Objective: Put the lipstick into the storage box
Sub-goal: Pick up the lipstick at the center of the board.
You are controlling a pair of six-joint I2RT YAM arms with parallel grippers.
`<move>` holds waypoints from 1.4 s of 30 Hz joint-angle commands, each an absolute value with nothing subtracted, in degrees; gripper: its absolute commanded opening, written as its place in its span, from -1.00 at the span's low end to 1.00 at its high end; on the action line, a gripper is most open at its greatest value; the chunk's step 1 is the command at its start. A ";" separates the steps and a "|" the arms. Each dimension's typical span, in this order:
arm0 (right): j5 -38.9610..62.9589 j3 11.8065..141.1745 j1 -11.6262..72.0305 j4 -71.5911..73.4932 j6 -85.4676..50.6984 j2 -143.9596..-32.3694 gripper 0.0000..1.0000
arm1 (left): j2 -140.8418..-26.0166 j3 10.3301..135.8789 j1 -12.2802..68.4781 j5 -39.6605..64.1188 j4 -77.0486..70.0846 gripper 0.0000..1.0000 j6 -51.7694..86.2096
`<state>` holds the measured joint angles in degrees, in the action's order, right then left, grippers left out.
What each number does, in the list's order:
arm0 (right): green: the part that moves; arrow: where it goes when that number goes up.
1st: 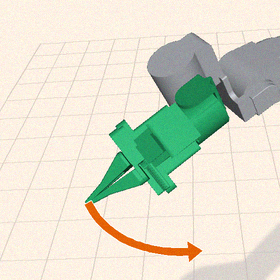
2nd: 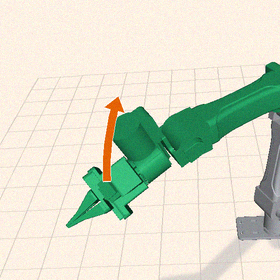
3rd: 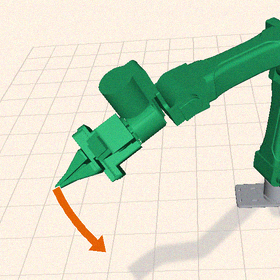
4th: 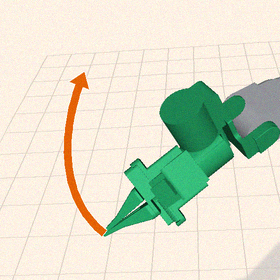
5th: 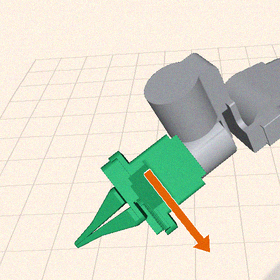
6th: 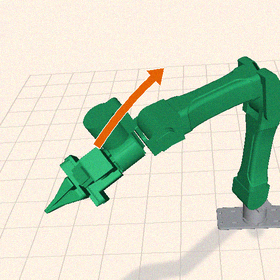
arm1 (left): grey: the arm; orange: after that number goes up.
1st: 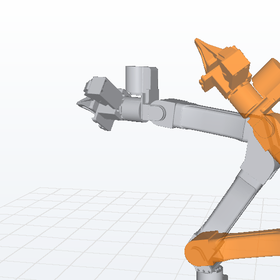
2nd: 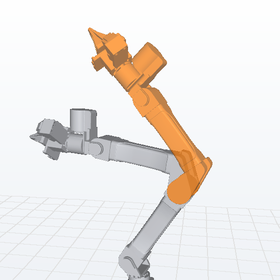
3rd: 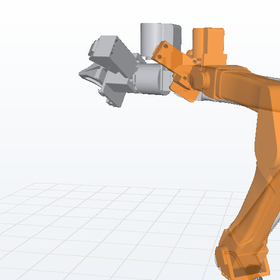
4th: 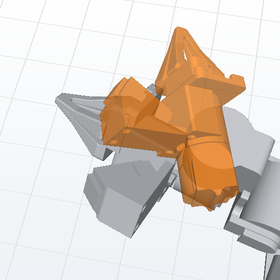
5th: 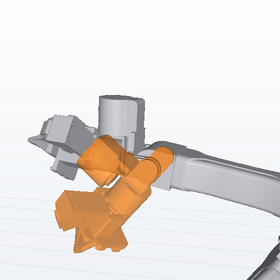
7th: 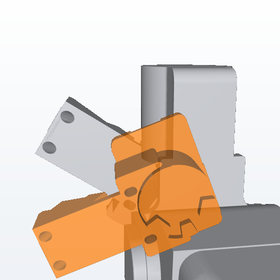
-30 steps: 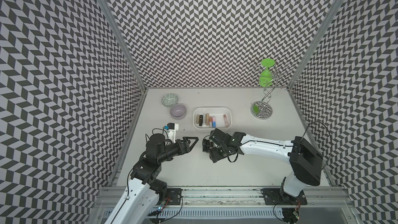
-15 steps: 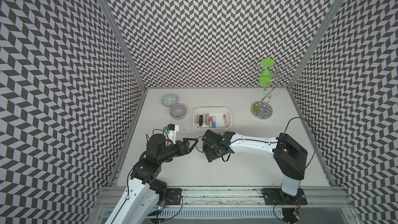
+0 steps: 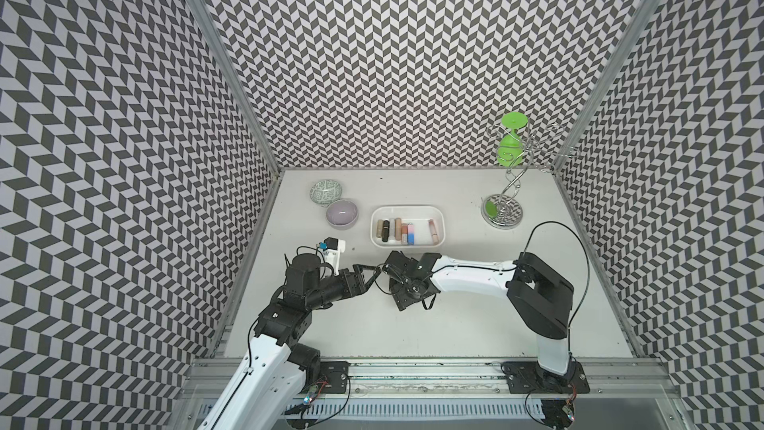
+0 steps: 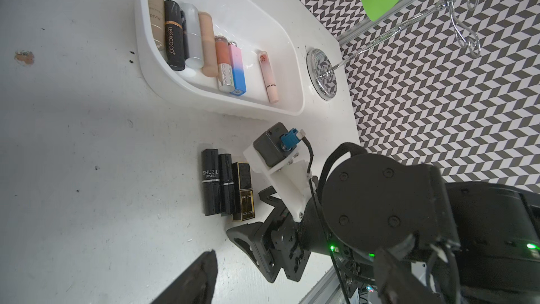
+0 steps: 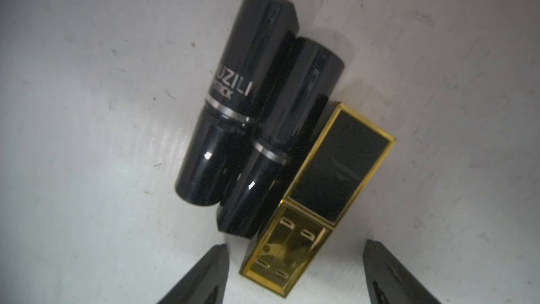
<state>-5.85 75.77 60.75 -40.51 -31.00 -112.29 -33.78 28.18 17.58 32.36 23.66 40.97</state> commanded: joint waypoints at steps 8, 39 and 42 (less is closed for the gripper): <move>-8.59 77.35 60.22 -40.35 -30.59 -115.14 0.55 | -34.06 30.36 16.85 34.01 24.17 0.74 39.29; -9.68 70.64 54.94 -38.51 -28.90 -108.74 0.44 | -31.14 28.01 16.61 34.54 23.01 0.74 42.23; -9.41 70.93 55.00 -38.09 -28.46 -109.10 0.33 | -30.76 27.90 16.61 34.37 23.21 0.74 42.36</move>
